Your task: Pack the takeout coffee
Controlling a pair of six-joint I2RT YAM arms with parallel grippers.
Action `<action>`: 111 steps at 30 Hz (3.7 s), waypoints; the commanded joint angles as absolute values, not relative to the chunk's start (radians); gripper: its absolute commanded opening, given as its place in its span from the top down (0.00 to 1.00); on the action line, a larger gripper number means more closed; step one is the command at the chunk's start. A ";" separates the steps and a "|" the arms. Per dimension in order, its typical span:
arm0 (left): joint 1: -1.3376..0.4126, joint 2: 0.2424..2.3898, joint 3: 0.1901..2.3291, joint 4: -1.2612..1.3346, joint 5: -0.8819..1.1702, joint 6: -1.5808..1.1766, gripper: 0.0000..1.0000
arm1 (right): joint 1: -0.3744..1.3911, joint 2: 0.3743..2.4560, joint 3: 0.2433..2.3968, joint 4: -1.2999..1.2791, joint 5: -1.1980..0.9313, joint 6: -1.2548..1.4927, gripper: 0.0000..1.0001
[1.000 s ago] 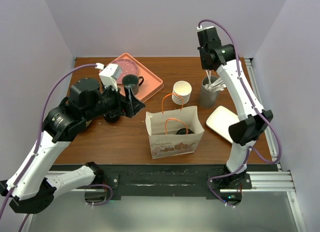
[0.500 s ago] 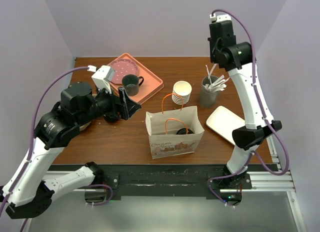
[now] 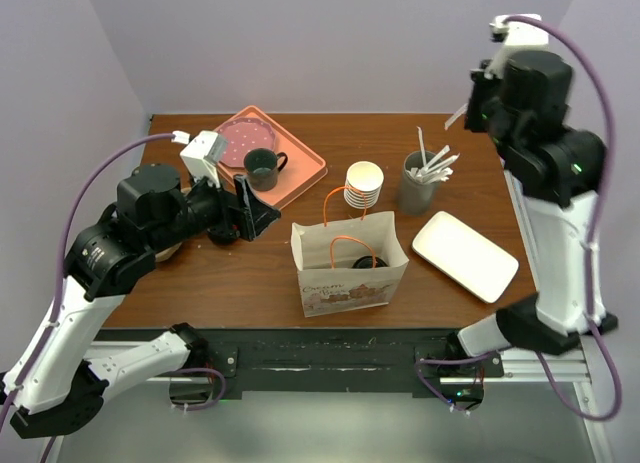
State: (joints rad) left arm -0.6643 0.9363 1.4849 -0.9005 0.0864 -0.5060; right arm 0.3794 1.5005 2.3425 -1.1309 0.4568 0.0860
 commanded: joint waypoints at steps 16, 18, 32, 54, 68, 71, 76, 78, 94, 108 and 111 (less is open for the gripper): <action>-0.669 0.939 1.549 -0.956 0.101 -0.469 0.15 | 0.379 1.065 2.227 -1.150 -0.168 0.281 1.00; -0.667 0.939 1.557 -0.962 0.075 -0.474 0.15 | 0.379 1.058 2.232 -1.187 -0.259 0.296 1.00; -0.667 0.933 1.580 -1.031 0.017 -0.540 0.14 | 0.377 1.009 2.186 -1.394 -0.473 0.296 1.00; -0.669 0.839 1.434 -0.904 0.006 -0.564 0.14 | 0.379 1.072 1.786 -1.085 -0.506 0.295 1.00; -0.667 0.795 1.404 -0.902 -0.028 -0.561 0.13 | 0.744 1.299 1.898 -1.086 -0.161 0.317 1.00; -0.667 0.784 1.405 -0.913 -0.043 -0.554 0.13 | 0.804 1.350 1.913 -1.068 -0.104 0.334 1.00; -0.667 0.775 1.408 -0.926 -0.069 -0.538 0.13 | 0.900 1.428 1.950 -1.069 -0.045 0.348 0.88; -0.667 0.775 1.413 -0.931 -0.074 -0.534 0.13 | 0.917 1.443 1.968 -1.077 -0.028 0.348 0.76; -0.667 0.782 1.486 -0.813 -0.005 -0.514 0.11 | 0.925 1.318 2.020 -1.019 0.108 0.538 0.02; -0.667 0.704 1.502 -0.755 -0.041 -0.506 0.00 | 0.925 0.965 1.807 -1.011 0.388 0.684 0.02; -0.667 0.698 1.497 -0.756 -0.046 -0.518 0.00 | 0.925 0.933 1.790 -1.011 0.391 0.680 0.02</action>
